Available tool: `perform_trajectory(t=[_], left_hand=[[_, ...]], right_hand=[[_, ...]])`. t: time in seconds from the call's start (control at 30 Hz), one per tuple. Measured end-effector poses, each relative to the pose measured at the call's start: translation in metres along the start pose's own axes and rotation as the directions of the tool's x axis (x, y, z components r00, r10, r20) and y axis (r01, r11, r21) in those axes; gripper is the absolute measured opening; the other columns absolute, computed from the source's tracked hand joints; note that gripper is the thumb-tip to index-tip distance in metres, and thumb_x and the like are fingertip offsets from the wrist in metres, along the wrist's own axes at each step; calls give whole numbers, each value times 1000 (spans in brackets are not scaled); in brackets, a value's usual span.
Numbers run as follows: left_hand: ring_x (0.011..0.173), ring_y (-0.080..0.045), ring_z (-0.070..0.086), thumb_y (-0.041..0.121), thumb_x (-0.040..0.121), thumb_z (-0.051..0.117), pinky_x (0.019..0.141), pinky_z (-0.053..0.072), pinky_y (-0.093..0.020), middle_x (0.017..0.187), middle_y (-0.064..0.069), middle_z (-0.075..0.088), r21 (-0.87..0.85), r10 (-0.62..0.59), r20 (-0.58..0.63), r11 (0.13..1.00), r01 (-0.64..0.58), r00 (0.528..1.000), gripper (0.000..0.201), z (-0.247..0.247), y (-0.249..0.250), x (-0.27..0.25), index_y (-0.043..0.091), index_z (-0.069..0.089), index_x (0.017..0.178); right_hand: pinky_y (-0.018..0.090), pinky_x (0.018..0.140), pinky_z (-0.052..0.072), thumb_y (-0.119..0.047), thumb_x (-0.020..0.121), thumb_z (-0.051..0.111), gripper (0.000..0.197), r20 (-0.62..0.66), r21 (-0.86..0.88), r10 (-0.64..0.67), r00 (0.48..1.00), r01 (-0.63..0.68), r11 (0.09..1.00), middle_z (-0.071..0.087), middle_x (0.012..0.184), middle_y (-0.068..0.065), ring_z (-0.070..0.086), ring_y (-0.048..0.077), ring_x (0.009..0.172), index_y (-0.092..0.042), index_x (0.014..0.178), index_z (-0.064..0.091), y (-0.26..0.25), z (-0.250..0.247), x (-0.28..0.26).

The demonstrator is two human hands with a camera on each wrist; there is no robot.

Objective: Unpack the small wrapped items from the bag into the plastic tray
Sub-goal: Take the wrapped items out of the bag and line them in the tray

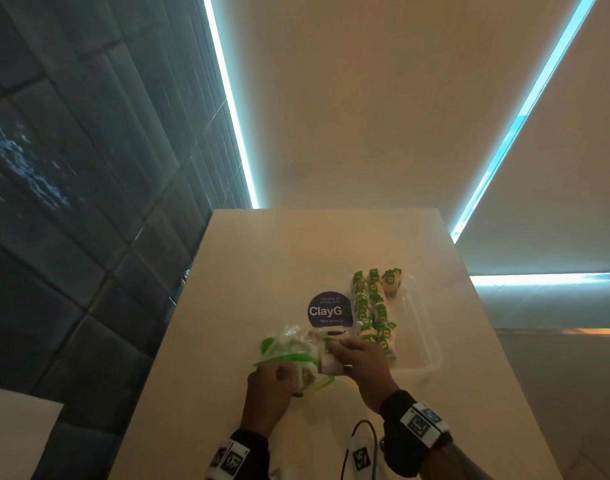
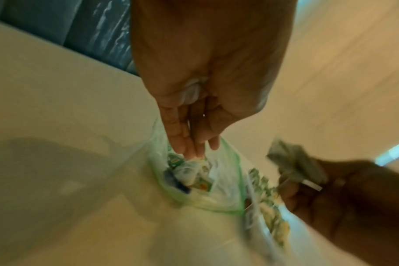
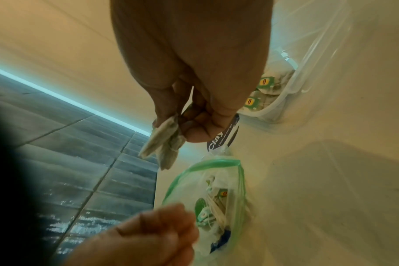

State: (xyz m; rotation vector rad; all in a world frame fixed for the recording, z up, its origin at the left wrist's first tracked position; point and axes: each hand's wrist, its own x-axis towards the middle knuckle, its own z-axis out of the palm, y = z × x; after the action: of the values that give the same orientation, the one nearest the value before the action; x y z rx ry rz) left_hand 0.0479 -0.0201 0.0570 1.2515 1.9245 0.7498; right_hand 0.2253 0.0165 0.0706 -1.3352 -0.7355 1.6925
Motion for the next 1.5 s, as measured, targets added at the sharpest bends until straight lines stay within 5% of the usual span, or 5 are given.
perform_trajectory(t=[0.17, 0.43, 0.87, 1.27, 1.5], left_hand=[[91, -25, 64, 27, 92, 38, 78, 51, -34, 93, -8, 67, 204, 90, 107, 973, -110, 990, 35, 14, -16, 0, 10, 68, 91], [90, -23, 66, 52, 82, 64, 72, 48, -29, 95, -6, 70, 361, -92, 105, 931, 48, 990, 40, 28, -6, 13, 12, 68, 90], [56, -19, 62, 14, 79, 77, 62, 57, -41, 65, -1, 71, -138, -141, 170, 976, 165, 975, 8, -8, -16, 19, 15, 72, 74], [87, -35, 69, 14, 90, 65, 80, 57, -55, 96, -23, 71, -542, -9, 279, 824, 166, 960, 18, -32, 17, 11, -2, 69, 98], [73, -22, 66, 15, 88, 67, 68, 58, -39, 83, -17, 70, -561, 61, 236, 824, 85, 970, 19, -25, 22, 12, -2, 66, 95]], right_hand=[[42, 78, 60, -6, 91, 61, 17, -22, 50, 3, 1000, -2, 999, 69, 105, 26, 68, 37, 94, 7, 99, 68, -4, -8, 0], [55, 90, 54, -4, 91, 61, 20, -14, 45, 14, 1000, -14, 999, 68, 107, 29, 65, 45, 102, 11, 102, 67, -2, -12, -1], [39, 74, 60, -9, 92, 61, 27, 46, 44, 62, 997, -64, 997, 66, 109, 30, 68, 36, 95, 14, 105, 62, -4, -9, 1], [44, 83, 56, -14, 88, 62, 31, 213, 91, 80, 974, -101, 991, 62, 101, 25, 61, 35, 97, 13, 103, 58, -6, 1, 2], [36, 73, 54, -11, 89, 60, 9, 346, 34, 143, 927, -165, 986, 61, 87, 12, 60, 25, 83, -5, 82, 63, -8, 3, -8]])
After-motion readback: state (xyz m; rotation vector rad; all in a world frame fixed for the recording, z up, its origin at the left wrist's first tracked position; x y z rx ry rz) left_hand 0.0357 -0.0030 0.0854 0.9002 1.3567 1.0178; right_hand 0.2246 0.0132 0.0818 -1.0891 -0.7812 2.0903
